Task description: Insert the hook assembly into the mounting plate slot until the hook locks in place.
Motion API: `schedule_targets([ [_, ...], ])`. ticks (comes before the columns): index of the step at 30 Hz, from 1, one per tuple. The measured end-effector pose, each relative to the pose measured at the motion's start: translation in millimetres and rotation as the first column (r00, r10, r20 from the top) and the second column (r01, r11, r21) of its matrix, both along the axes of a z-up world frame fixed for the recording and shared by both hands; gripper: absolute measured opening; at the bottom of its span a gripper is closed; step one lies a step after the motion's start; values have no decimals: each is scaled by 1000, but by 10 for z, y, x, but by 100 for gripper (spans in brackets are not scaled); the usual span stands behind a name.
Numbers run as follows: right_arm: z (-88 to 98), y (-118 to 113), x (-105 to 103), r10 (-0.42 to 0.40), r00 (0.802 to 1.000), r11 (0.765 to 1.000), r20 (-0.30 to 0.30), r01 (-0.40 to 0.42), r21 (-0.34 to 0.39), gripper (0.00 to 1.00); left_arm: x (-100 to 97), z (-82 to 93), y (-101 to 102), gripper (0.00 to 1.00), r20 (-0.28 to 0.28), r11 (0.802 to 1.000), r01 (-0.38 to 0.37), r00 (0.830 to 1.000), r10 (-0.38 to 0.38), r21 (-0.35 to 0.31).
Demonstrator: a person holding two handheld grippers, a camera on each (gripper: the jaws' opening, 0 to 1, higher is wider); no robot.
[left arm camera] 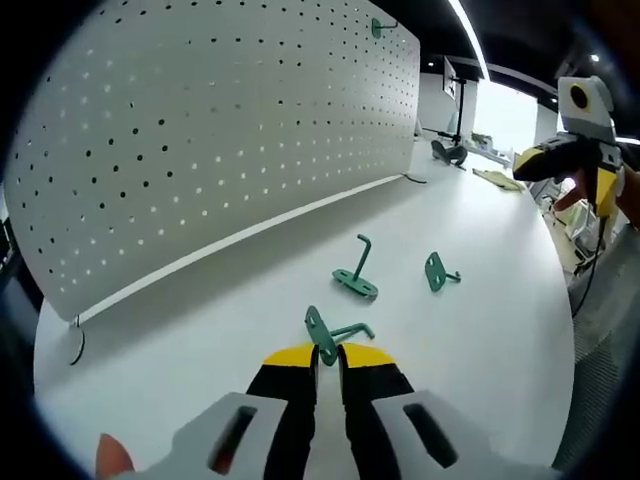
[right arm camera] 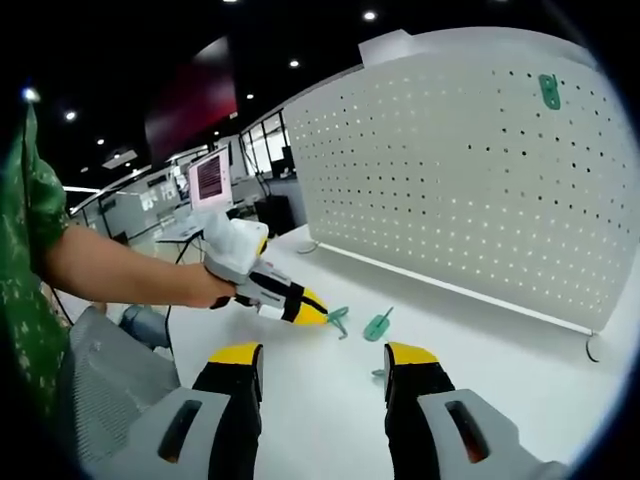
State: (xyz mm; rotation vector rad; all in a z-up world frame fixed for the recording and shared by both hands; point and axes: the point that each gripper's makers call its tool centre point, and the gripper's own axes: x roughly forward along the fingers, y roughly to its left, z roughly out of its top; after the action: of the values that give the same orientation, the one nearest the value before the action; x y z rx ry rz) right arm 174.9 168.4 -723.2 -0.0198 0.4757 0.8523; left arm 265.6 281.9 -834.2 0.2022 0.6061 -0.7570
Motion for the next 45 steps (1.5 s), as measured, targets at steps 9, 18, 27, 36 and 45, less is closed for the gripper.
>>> schedule_targets([
  [9, -5, -5, -5, -1, 1000, 1000, -5, 1, 1, 49, -15, 9, 35, 8, 13, 1000, -21, 1000, 21, 3],
  [18, -11, -5, -3, -4, 1000, 1000, -10, 4, 1, 49, -46, 17, 10, 5, 26, 1000, -3, 1000, 3, 8],
  [27, -16, -26, 4, -12, 1000, 1000, -13, 12, 1, 49, -24, 0, -9, 6, 32, 1000, -3, 999, 3, 12],
  [36, -20, -49, 17, -20, 1000, 1000, -15, 20, 2, 48, 19, -6, -3, 4, 42, 1000, -9, 999, 8, 21],
  [45, -10, -45, 19, -18, 1000, 1000, -11, 18, 0, 48, 23, 1, 8, 2, 35, 1000, -10, 999, 9, 21],
])
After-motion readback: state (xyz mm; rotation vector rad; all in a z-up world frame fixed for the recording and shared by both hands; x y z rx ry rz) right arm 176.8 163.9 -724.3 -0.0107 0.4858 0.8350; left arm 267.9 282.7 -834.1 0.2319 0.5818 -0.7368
